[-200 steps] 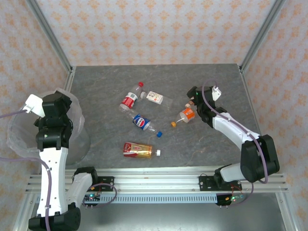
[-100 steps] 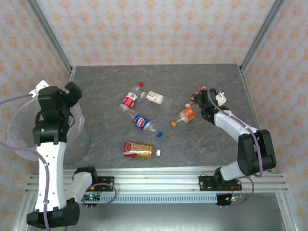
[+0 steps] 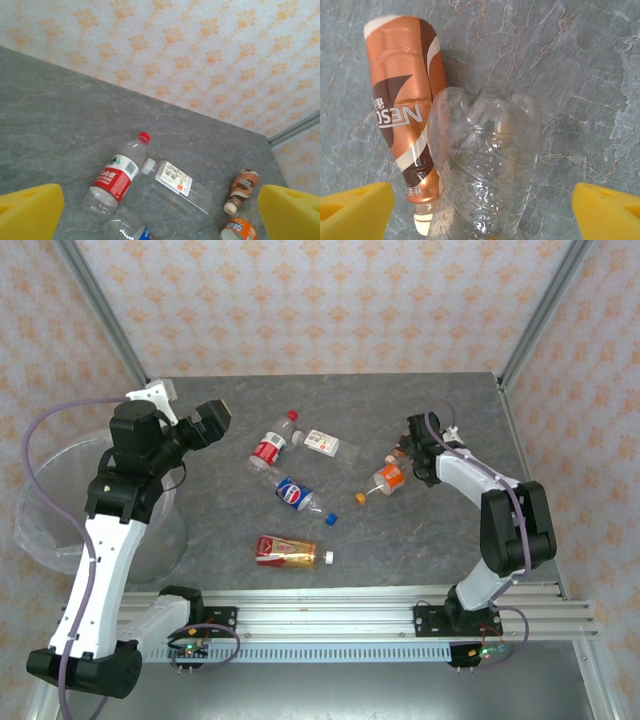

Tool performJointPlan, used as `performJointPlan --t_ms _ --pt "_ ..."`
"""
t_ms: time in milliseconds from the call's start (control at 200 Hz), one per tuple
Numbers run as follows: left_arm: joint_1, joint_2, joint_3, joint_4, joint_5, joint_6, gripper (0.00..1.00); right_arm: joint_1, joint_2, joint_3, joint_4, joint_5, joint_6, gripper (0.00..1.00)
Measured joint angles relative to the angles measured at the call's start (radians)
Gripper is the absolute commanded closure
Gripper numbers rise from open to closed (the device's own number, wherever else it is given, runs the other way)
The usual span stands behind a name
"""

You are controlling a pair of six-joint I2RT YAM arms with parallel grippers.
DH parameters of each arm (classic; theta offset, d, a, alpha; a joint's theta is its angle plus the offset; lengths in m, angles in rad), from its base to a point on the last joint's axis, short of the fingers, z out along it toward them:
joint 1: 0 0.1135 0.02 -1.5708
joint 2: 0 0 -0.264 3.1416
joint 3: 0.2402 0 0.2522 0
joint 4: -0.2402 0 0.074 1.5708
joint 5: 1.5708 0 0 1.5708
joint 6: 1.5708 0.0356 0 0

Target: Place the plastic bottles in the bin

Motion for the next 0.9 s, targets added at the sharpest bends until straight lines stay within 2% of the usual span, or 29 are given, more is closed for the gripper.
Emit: performJointPlan --t_ms 60,300,901 --pt "-0.003 0.010 -0.006 0.011 0.019 0.000 0.00 0.000 0.016 0.011 -0.004 -0.005 0.013 0.20" --pt "-0.009 0.033 -0.020 0.024 0.039 0.000 0.00 0.000 0.078 0.056 -0.018 -0.032 0.055 0.25" --pt "-0.009 0.034 -0.031 0.024 0.021 0.005 0.00 0.000 0.122 0.062 -0.047 -0.069 0.086 0.22"
